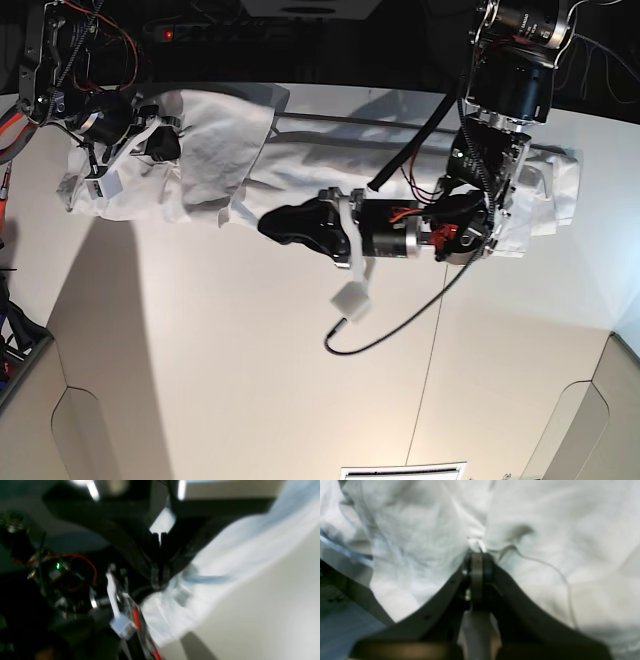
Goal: Layout the t-shirt on the table in an organized manner, then fold the t-shirt properly
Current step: 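Press the folded shirt flat with the left gripper, sweeping toward the right gripper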
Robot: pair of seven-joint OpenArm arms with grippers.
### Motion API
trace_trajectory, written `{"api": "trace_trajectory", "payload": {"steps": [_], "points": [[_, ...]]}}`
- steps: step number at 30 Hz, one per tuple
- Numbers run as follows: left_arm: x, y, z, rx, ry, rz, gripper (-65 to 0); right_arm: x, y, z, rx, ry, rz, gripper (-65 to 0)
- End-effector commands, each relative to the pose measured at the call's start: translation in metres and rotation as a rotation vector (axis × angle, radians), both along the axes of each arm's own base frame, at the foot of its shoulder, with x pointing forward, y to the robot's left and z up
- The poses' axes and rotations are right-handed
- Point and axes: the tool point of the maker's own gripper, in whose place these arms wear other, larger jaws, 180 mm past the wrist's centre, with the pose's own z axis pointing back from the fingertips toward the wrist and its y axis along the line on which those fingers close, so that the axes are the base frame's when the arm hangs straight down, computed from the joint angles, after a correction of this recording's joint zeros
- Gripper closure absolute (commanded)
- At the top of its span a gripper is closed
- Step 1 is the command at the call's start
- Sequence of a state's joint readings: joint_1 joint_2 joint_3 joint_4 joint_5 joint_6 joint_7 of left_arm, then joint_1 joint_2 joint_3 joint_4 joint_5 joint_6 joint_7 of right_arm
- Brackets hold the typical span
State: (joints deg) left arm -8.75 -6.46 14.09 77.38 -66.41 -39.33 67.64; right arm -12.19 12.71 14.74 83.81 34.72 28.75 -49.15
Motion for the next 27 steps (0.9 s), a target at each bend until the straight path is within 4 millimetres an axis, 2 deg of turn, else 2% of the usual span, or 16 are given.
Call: {"api": "trace_trajectory", "payload": {"steps": [1, 5, 7, 10, 13, 16, 19, 27], "points": [[0.004, -0.019, 0.021, -0.065, -0.046, -0.025, 0.0, -0.001, -0.007, -0.002, -0.031, 0.013, 0.004, 0.0], [-0.024, -0.068, 0.029, -0.094, -0.052, -0.143, 0.0, 0.002, -0.005, 0.0, -0.022, 0.004, 0.002, 0.0], [-0.031, -0.088, 0.03, -0.082, -0.085, -0.17, 0.0, 0.004, -0.004, 0.002, -0.012, -0.002, -0.001, 0.0], [-0.029, -0.109, 0.023, -0.004, -0.19, -0.174, 0.0, 0.007, -0.004, 0.003, -0.008, -0.006, -0.001, 0.0], [-0.014, -0.116, 0.01, 0.122, -0.295, -0.114, 0.0, 0.007, -0.003, 0.004, -0.007, -0.008, 0.002, 0.0], [0.01, -0.106, -0.007, 0.265, -0.369, -0.016, 0.0, 0.007, -0.004, 0.004, -0.008, -0.007, 0.002, 0.0], [0.028, -0.085, -0.025, 0.414, -0.406, 0.051, 0.0, 0.007, -0.004, 0.004, -0.008, -0.008, 0.002, 0.0], [0.062, 0.001, -0.073, 0.786, -0.455, 0.203, 0.0, 0.007, -0.004, 0.004, -0.008, -0.008, 0.002, 0.0]]}}
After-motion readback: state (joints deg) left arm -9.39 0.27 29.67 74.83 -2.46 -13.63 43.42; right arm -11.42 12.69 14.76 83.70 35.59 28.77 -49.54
